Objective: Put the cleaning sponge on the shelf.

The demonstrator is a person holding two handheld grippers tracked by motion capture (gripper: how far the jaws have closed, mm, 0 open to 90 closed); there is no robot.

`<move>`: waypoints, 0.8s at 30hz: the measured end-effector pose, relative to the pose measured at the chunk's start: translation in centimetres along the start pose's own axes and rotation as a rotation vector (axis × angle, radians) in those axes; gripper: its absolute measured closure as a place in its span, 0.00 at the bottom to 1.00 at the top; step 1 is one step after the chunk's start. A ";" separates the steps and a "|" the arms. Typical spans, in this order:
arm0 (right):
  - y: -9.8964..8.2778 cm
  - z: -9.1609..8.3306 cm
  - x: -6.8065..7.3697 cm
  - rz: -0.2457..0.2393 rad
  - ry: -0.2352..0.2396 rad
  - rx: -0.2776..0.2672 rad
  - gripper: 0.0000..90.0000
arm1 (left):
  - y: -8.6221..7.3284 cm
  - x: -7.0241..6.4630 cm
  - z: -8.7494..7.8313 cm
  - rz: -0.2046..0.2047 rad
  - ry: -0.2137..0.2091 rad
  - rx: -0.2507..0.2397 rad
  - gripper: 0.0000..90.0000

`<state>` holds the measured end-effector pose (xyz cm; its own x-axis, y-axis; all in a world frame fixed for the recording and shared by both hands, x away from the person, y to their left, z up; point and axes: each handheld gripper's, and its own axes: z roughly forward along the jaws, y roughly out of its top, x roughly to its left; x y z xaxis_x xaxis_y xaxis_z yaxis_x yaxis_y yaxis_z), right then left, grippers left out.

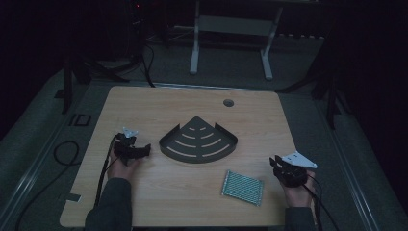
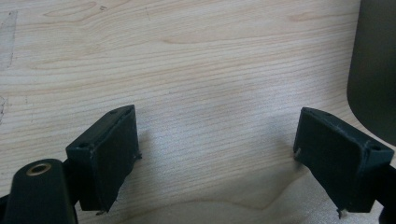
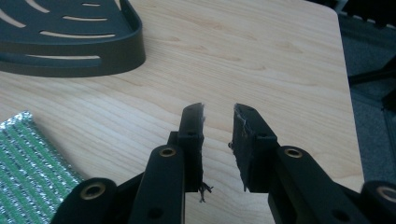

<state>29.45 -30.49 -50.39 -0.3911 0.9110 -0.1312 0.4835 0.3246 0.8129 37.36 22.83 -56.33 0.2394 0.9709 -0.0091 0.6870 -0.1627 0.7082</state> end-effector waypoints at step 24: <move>2.8 1.4 7.6 -0.205 0.279 0.057 1.00 | 0.0 0.0 0.0 0.000 0.000 0.000 0.16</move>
<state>28.93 -22.31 -49.93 -0.6795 0.7234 -0.1222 0.4125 0.5145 0.7517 37.36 22.83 -56.33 0.2391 0.9709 -0.0093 0.6869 -0.1624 0.7083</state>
